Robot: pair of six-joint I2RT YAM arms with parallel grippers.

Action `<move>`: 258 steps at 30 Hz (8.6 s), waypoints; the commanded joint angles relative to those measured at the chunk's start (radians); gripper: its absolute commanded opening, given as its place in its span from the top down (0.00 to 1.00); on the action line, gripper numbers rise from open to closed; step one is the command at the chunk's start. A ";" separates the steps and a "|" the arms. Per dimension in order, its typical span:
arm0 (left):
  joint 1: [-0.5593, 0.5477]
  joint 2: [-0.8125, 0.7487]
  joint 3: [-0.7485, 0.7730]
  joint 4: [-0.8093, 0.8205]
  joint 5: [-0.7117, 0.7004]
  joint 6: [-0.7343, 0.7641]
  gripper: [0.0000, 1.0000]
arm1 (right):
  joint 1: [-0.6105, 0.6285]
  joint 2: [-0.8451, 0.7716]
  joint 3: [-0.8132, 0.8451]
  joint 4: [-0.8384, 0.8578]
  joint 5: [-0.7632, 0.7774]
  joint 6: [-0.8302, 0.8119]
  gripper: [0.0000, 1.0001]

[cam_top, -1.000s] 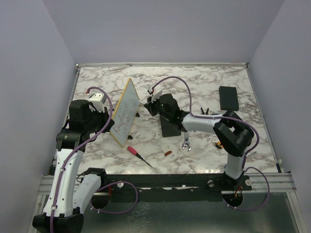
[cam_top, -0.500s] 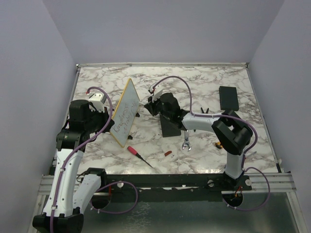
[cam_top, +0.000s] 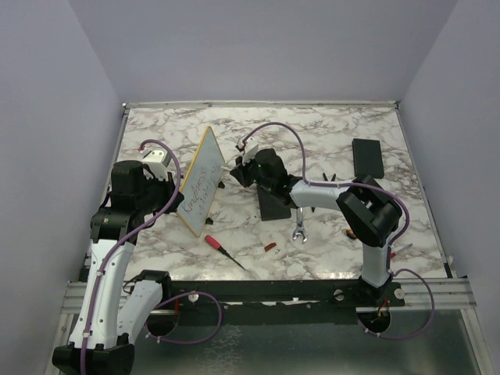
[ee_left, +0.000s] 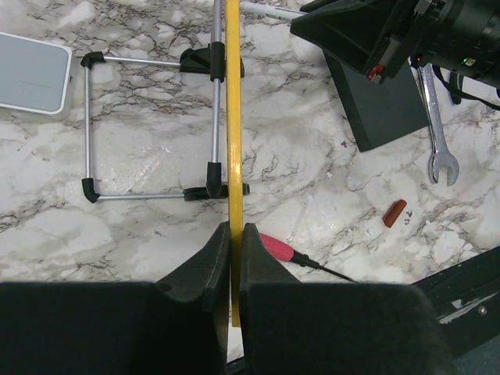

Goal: Write a sentence on the whiteboard

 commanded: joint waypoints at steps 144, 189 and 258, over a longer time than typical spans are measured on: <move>-0.008 -0.008 -0.007 -0.008 0.026 0.008 1.00 | 0.043 0.039 0.024 0.067 0.084 -0.047 1.00; -0.008 -0.016 -0.005 -0.008 0.025 0.007 1.00 | 0.055 0.091 0.044 0.024 0.074 -0.032 0.99; -0.008 -0.019 -0.009 -0.008 0.023 0.007 1.00 | 0.028 0.142 0.098 0.028 0.180 -0.015 0.99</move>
